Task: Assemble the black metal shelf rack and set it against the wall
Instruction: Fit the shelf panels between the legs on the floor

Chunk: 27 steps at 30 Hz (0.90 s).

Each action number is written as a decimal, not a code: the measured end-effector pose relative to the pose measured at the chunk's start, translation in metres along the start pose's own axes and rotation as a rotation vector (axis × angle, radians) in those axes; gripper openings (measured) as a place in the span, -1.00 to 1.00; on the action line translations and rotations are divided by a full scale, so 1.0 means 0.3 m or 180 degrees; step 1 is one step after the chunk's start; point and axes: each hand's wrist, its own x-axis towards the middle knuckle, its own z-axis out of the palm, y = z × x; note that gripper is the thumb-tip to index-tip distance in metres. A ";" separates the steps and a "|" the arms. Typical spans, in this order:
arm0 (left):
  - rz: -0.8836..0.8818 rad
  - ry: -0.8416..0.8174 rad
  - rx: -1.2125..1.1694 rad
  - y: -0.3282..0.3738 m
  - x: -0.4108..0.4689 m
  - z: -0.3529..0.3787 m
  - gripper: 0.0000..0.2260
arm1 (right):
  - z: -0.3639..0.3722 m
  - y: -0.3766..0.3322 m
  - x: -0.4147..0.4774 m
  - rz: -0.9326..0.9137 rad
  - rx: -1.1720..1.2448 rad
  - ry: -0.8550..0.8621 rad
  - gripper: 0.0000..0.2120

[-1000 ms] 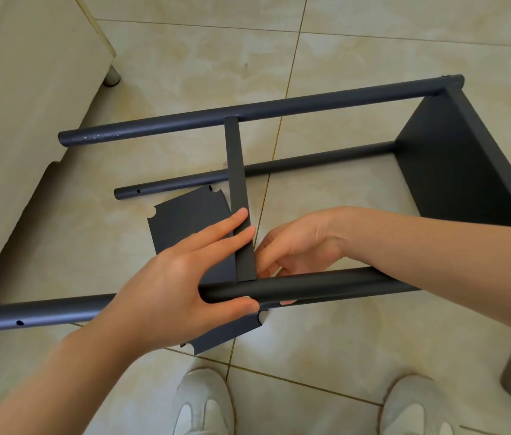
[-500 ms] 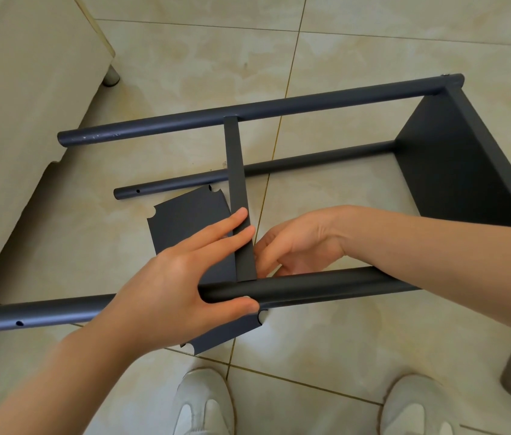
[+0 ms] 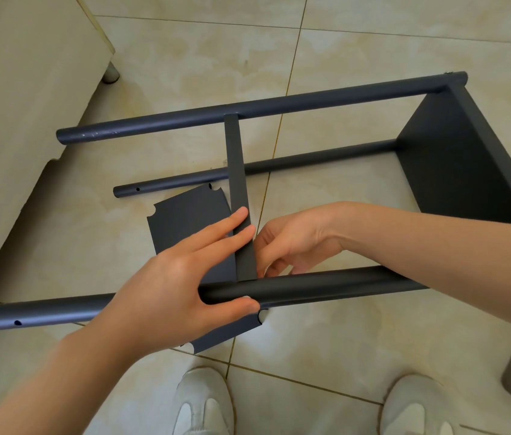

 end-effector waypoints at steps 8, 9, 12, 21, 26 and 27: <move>-0.0018 0.0012 0.0030 0.005 -0.001 -0.003 -0.28 | -0.015 -0.010 -0.006 -0.0058 -0.0235 -0.0115 -0.74; -0.0035 0.0003 0.0013 0.005 -0.001 -0.003 -0.27 | -0.015 -0.010 -0.005 -0.0045 -0.0225 -0.0122 -0.76; -0.0036 -0.0026 0.0009 -0.002 -0.001 -0.006 -0.25 | -0.020 -0.012 0.002 0.0028 -0.0135 -0.0209 -0.80; 0.0385 0.0108 0.0485 -0.007 0.035 -0.028 -0.25 | -0.012 -0.002 0.026 0.0141 -0.0166 -0.0264 -0.83; 0.0324 0.0098 0.0289 -0.018 0.021 -0.016 -0.24 | -0.027 0.001 0.021 0.0014 -0.0045 -0.0472 -0.71; 0.0338 0.0096 0.0299 -0.017 0.022 -0.015 -0.24 | -0.030 0.002 0.022 0.0021 -0.0032 -0.0502 -0.72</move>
